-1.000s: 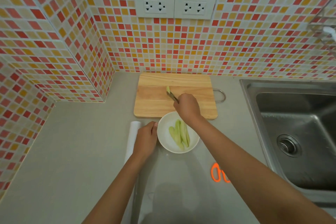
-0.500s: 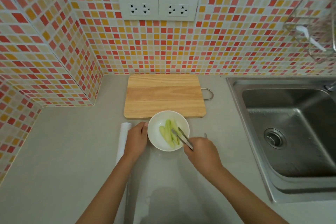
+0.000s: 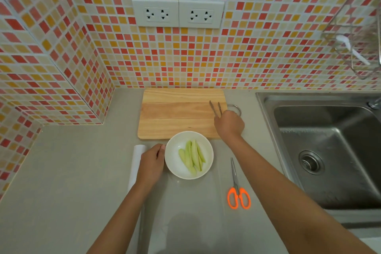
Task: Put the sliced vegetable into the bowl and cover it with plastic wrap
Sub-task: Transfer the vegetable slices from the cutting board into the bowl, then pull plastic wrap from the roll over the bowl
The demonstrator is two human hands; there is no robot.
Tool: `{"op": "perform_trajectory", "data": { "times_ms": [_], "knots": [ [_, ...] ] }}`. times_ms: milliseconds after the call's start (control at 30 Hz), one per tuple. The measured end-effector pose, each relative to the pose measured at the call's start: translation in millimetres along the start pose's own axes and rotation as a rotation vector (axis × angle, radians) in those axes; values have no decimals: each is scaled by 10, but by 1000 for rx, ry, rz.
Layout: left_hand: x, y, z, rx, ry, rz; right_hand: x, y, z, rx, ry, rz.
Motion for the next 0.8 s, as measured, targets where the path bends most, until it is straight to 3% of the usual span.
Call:
{"op": "perform_trajectory", "data": {
  "times_ms": [200,433,600,800],
  "knots": [
    [-1,-7,-12,14,-13,-8,-122,229,-67,93,-21,-7],
    [-18,-15,-22,16,-6,-10,-148,254,-21,-6,-7,-50],
    [-12,-11,-15,25,-13,-13,138,67,69,-137,-86,40],
    [33,-19,26,19,2,-31,831,143,322,-416,-112,-241]
  ]
}}
Point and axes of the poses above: each hand's wrist, its own x-axis away from the middle knuckle, its own y-axis out of the palm, z = x × y, the point moved 3 cm from there along -x, towards the middle knuckle, and after that the axes turned 7 degrees about z, right-handed, at the moved point
